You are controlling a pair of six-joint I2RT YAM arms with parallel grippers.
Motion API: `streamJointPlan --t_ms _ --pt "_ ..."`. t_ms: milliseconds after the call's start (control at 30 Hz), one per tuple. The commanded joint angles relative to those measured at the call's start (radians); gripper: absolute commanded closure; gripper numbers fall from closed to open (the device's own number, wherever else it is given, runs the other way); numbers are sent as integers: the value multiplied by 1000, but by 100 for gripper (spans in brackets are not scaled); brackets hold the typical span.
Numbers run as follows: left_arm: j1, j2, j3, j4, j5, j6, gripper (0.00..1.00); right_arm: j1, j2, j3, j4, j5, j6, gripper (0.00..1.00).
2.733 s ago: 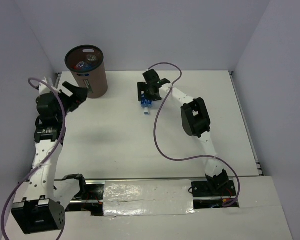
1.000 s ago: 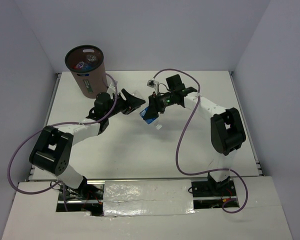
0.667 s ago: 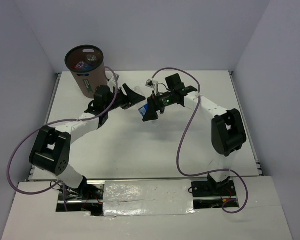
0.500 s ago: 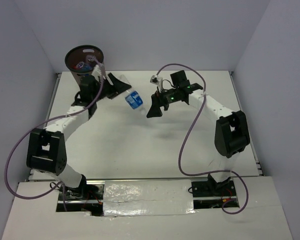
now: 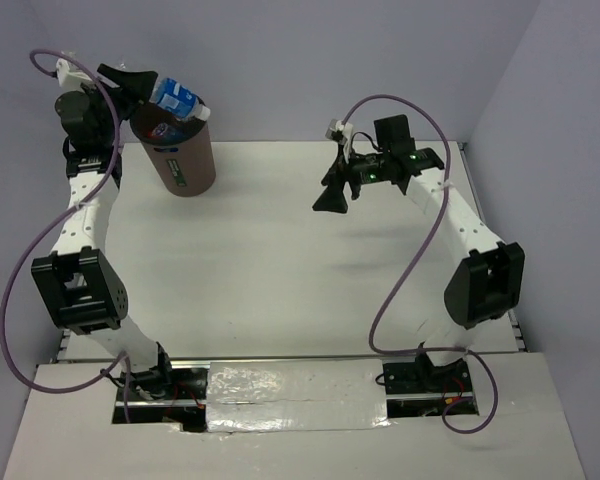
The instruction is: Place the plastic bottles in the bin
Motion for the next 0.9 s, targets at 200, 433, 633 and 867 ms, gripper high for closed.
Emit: streamJointPlan --t_ms 200,433,633,867 --pt "22 182 223 -48 -268 97 70 -31 17 -25 -106 -134 -74 0" --pt "21 257 249 -112 -244 49 48 -31 -4 -42 -105 -100 -77 0" --pt "21 252 222 -163 -221 48 29 -31 -20 -59 -94 -80 -73 0" --pt "24 213 226 -215 -245 107 1 -31 -15 -55 -97 -74 -63 0"
